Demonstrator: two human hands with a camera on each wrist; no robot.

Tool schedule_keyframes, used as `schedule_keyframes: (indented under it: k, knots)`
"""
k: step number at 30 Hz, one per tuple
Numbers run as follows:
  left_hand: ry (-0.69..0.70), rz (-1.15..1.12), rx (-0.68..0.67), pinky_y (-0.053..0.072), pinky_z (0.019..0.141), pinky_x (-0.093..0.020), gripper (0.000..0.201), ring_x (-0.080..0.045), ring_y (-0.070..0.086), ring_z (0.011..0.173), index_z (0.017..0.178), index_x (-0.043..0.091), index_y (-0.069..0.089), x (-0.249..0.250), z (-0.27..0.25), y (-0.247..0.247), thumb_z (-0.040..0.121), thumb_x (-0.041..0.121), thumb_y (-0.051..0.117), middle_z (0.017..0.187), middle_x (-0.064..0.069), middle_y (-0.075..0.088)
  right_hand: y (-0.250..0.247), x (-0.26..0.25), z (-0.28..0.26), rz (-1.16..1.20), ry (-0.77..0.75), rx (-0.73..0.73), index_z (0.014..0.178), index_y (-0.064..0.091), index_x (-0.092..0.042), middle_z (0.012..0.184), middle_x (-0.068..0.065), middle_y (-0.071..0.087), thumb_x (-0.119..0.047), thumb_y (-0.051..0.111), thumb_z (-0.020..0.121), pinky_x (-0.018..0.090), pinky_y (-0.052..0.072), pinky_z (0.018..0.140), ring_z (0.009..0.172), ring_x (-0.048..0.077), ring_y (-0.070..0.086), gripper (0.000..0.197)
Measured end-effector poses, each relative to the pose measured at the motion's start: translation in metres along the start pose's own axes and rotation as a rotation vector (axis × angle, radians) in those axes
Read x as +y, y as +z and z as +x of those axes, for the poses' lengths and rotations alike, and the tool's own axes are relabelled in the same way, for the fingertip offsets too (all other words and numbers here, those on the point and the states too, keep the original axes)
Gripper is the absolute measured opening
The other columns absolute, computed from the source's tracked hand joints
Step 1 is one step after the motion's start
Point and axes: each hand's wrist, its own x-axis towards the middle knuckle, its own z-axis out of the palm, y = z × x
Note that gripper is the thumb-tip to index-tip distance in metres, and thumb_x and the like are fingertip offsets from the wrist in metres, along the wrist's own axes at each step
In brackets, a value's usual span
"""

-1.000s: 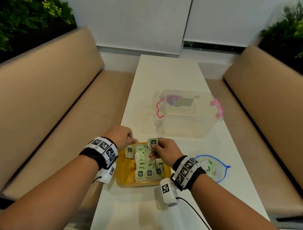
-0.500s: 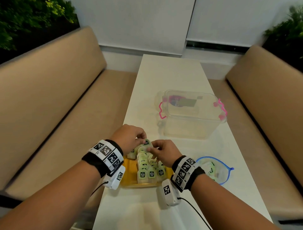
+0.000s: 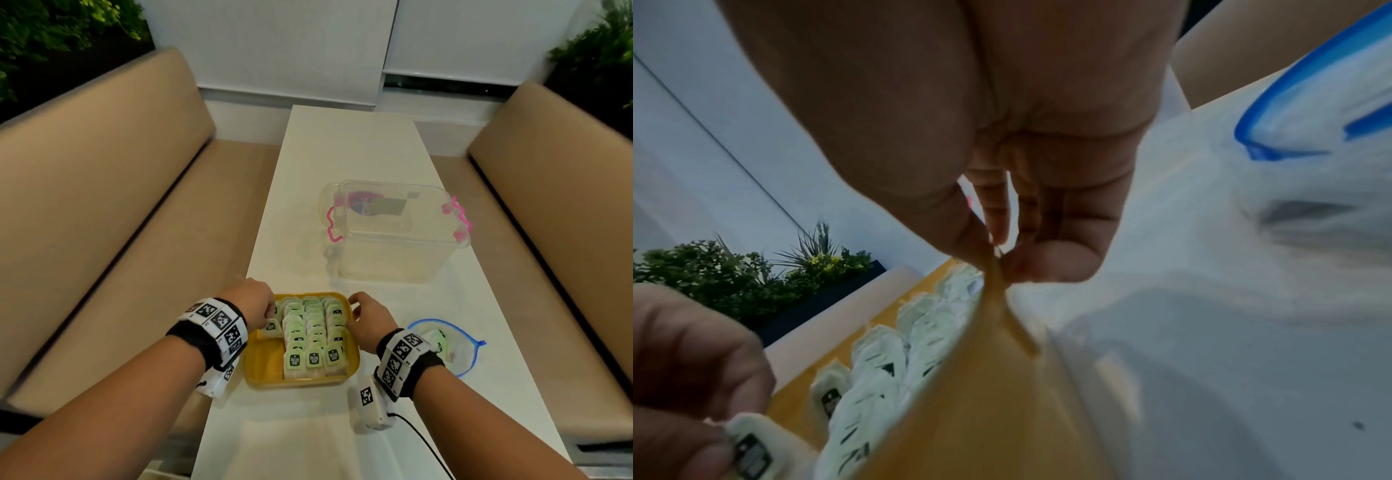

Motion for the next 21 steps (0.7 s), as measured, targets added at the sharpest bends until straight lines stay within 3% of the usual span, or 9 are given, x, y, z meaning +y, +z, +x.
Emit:
schedule_keyframes:
  k: [5, 11, 14, 17, 21]
  knots:
    - [-0.079, 0.017, 0.049, 0.053, 0.078, -0.028, 0.016, -0.017, 0.064, 0.09, 0.09, 0.027, 0.073, 0.006, 0.013, 0.0, 0.086, 0.014, 0.063, 0.101, 0.005, 0.069, 0.0, 0.0, -0.004, 0.041, -0.009, -0.015, 0.124, 0.048, -0.019, 0.082, -0.006, 0.057, -0.024, 0.056, 0.093, 0.039, 0.06, 0.064, 0.072, 0.021, 0.066, 0.033]
    - [-0.146, 0.029, 0.049, 0.055, 0.08, -0.031, 0.014, -0.02, 0.065, 0.092, 0.092, 0.028, 0.072, 0.008, 0.021, 0.0, 0.087, 0.017, 0.065, 0.104, 0.001, 0.068, -0.002, 0.001, -0.005, 0.079, -0.01, -0.028, 0.129, 0.046, -0.019, 0.081, -0.006, 0.058, -0.022, 0.056, 0.092, 0.037, 0.06, 0.065, 0.07, 0.018, 0.064, 0.039]
    - [-0.163, 0.049, 0.051, 0.056, 0.081, -0.033, 0.012, -0.019, 0.065, 0.091, 0.098, 0.025, 0.071, 0.013, 0.02, -0.004, 0.086, 0.025, 0.07, 0.103, 0.001, 0.069, -0.01, 0.006, -0.007, 0.089, -0.047, 0.017, 0.129, 0.046, -0.018, 0.081, -0.01, 0.057, -0.031, 0.059, 0.093, 0.031, 0.053, 0.069, 0.075, 0.015, 0.06, 0.04]
    - [-0.143, 0.02, 0.116, 0.055, 0.081, -0.031, 0.018, -0.019, 0.063, 0.093, 0.104, 0.024, 0.066, 0.026, 0.017, -0.016, 0.088, 0.033, 0.066, 0.105, 0.001, 0.067, -0.027, 0.017, -0.01, 0.085, -0.07, 0.083, 0.126, 0.05, -0.018, 0.085, -0.009, 0.057, -0.032, 0.054, 0.096, 0.018, 0.041, 0.059, 0.073, 0.01, 0.055, 0.033]
    - [0.001, -0.144, 0.219, 0.051, 0.084, -0.032, 0.021, -0.015, 0.061, 0.093, 0.101, 0.029, 0.064, 0.07, 0.012, -0.03, 0.087, 0.045, 0.062, 0.098, 0.009, 0.068, -0.053, 0.043, -0.012, 0.11, -0.074, 0.136, 0.115, 0.057, -0.022, 0.097, -0.002, 0.063, -0.02, 0.049, 0.096, 0.021, 0.045, 0.057, 0.063, 0.011, 0.057, 0.021]
